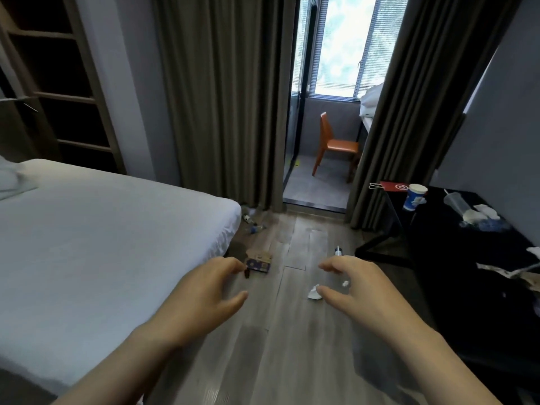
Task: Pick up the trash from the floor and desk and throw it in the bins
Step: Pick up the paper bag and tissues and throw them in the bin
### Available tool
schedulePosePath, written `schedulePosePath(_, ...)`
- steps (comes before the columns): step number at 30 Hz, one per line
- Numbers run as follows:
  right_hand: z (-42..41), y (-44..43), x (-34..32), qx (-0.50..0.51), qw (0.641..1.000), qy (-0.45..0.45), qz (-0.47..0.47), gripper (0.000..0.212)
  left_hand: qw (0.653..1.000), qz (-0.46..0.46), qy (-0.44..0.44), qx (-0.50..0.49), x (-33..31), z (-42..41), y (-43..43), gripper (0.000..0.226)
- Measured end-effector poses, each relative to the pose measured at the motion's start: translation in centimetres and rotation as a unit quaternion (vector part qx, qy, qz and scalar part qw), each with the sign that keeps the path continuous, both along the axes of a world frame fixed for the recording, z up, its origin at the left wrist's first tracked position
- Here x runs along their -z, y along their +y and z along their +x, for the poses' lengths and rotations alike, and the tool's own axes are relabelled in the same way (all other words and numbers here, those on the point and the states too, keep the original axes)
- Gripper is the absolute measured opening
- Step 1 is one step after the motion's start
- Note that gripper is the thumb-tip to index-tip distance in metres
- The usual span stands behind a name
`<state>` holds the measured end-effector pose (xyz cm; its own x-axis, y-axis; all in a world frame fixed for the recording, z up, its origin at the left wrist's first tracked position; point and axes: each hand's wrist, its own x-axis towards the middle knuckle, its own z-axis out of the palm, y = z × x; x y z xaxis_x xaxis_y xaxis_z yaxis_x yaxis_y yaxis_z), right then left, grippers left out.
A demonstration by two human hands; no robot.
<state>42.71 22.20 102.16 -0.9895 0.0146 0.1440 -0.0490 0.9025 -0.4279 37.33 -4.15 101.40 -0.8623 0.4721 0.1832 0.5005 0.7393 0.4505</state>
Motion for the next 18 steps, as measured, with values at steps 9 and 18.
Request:
schedulePosePath(9,-15.4,3.6,2.4,-0.004,0.998,-0.053,-0.017,0.04,0.998,-0.037,-0.05,-0.022,2.9,-15.1,3.3,0.039)
schedulePosePath(18,-32.0,5.0,5.8,0.02,0.995,-0.099,-0.023,0.043,0.995,-0.039,-0.093,-0.01,7.0,-33.3,4.5,0.037)
